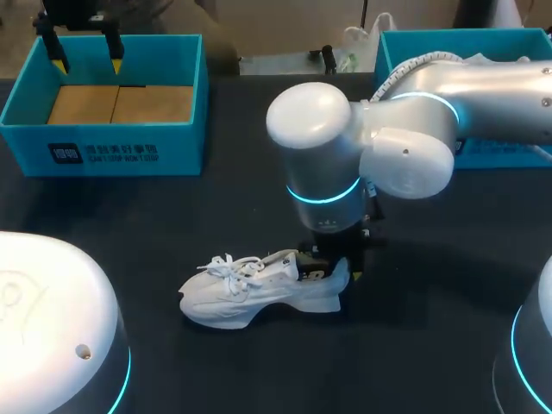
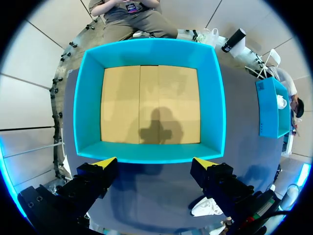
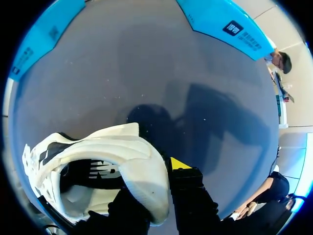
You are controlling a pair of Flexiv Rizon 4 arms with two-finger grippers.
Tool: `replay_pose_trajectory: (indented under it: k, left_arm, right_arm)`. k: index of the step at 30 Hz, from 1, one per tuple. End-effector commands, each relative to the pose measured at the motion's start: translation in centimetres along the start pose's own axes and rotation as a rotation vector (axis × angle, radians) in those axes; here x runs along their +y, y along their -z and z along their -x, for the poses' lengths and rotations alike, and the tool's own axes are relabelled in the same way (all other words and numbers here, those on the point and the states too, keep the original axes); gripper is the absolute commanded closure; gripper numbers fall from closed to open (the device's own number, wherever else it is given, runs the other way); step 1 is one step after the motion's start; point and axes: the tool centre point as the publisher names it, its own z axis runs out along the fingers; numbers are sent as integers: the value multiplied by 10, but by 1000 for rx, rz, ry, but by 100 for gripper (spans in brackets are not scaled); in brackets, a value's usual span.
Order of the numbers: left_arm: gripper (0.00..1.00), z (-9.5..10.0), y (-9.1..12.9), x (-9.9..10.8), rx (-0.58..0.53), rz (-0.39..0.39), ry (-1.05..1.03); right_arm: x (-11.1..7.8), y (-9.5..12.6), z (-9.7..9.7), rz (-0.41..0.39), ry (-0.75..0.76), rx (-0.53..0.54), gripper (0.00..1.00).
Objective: Take the shoe out of the shoebox, open the shoe tongue, remove and reinsert the insole, then place the shoe into the shoebox
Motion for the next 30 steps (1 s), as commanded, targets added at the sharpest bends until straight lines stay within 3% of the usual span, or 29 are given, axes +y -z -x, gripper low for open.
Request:
replay_pose_trajectory:
  k: [1,3,5,7,8,22,30]
  left_arm:
    - [0,0,0,0,0,0,0]
    - [0,0,0,0,0,0,0]
    - [0,0,0,0,0,0,0]
    - [0,0,0,0,0,0,0]
    - [0,0,0,0,0,0,0]
    - [0,0,0,0,0,0,0]
    - [0,0,0,0,0,0,0]
  right_arm:
    - [-3,-7,-2,0,0,7,100]
    - [-4,-8,-2,-2,1,7,100]
    - [-5,-8,-2,-6,2,9,84]
    - [-5,-8,-2,-7,3,11,32]
    - [-5,-7,-1,-8,2,12,0]
    - [4,55,19,-99,-9,149,0]
    - [8,98,42,-61,168,381,0]
